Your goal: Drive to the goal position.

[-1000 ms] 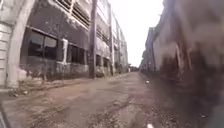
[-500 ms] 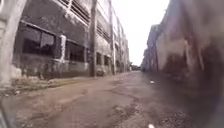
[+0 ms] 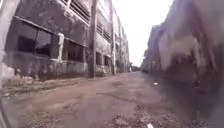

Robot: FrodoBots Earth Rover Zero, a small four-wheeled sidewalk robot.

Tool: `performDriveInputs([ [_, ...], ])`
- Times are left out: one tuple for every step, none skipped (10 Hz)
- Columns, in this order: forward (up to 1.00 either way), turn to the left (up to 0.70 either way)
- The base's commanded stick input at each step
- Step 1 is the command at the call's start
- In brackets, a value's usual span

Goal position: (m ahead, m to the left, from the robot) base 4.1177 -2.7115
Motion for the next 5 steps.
performDriveInputs([
  [0.7, 0.0],
  [0.7, 0.0],
  [0.7, 0.0],
  [0.7, 0.0],
  [0.7, 0.0],
])
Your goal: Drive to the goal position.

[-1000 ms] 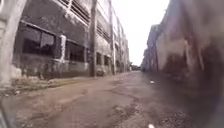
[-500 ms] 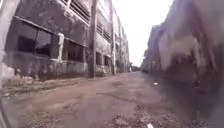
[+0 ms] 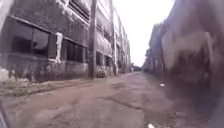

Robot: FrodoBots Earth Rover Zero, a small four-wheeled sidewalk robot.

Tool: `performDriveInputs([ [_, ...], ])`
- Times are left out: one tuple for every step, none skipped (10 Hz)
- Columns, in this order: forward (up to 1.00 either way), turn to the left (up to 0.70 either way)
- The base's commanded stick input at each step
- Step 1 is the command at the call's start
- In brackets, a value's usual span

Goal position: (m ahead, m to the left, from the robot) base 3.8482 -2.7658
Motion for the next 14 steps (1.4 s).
performDriveInputs([
  [0.7, -0.28],
  [0.7, -0.28],
  [0.7, -0.28],
  [0.7, -0.28],
  [0.7, -0.28],
  [0.7, -0.28],
  [0.7, -0.28],
  [0.7, -0.28],
  [0.7, -0.28],
  [0.7, -0.28],
  [0.7, -0.28],
  [0.7, -0.28],
  [0.7, -0.28],
  [0.7, -0.28],
])
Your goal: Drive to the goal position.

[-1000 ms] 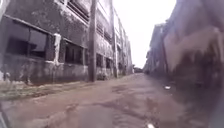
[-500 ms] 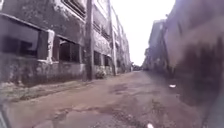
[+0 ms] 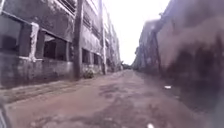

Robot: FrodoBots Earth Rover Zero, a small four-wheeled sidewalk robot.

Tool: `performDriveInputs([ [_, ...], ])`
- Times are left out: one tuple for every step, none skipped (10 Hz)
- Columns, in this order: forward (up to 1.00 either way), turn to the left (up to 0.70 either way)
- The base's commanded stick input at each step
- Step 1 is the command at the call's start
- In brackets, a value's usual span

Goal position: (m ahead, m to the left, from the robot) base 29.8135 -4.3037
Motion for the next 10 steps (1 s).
performDriveInputs([
  [0.7, -0.28],
  [0.7, -0.28],
  [0.7, -0.28],
  [0.7, -0.28],
  [0.7, -0.28],
  [0.7, -0.28],
  [0.7, -0.28],
  [0.7, -0.28],
  [0.7, 0.0],
  [0.7, 0.0],
])
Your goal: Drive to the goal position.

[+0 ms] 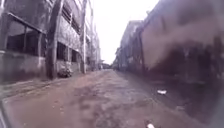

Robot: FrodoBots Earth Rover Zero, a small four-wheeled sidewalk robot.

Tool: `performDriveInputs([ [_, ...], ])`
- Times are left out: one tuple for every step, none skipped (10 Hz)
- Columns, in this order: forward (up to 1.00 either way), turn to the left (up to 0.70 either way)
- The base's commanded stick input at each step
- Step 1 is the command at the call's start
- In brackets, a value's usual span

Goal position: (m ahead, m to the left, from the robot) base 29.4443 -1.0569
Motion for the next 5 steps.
performDriveInputs([
  [0.7, 0.0],
  [0.7, 0.0],
  [0.7, 0.0],
  [0.7, 0.0],
  [0.7, 0.0],
])
